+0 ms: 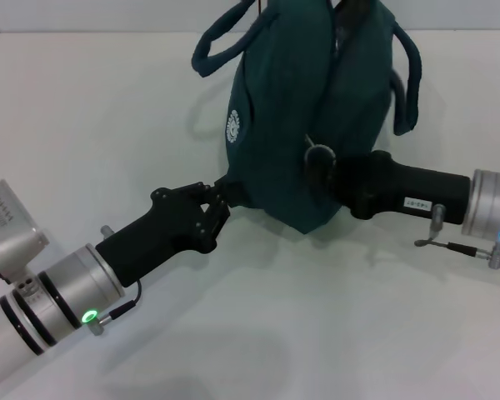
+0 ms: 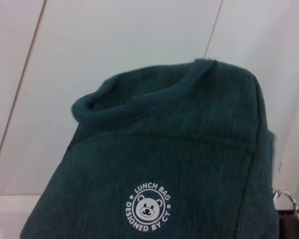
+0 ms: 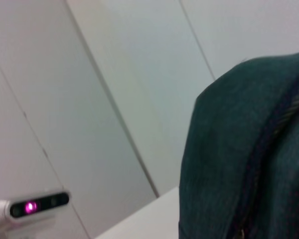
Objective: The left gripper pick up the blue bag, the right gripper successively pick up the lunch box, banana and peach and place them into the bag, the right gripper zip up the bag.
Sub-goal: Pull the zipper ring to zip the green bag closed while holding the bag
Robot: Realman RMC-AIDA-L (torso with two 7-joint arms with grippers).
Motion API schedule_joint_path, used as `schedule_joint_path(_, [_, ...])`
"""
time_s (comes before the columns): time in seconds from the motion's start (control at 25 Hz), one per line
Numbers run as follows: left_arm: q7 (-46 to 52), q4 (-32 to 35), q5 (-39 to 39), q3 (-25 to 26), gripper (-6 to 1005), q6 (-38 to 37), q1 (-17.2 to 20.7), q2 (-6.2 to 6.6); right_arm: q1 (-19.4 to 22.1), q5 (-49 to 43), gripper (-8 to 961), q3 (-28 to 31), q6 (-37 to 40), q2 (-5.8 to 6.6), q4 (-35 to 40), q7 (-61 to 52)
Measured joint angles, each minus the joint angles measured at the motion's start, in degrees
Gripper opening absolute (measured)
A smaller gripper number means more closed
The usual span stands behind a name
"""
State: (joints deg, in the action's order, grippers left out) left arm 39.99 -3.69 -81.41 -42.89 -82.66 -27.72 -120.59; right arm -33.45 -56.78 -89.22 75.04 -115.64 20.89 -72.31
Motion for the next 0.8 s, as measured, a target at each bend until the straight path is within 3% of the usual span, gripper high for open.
schedule_joint_path(0.52, [0.0,-0.3,0.0,0.0,55,0.5,0.3,-0.07,1.4,0.0,16,2.0,3.2,0.07,-0.6,0.2])
schedule_joint_path(0.8, [0.0,-0.3,0.0,-0.1,55,0.5,0.6,-0.09,3.1,-0.3,17,3.3,10.2,0.64,-0.1,1.0])
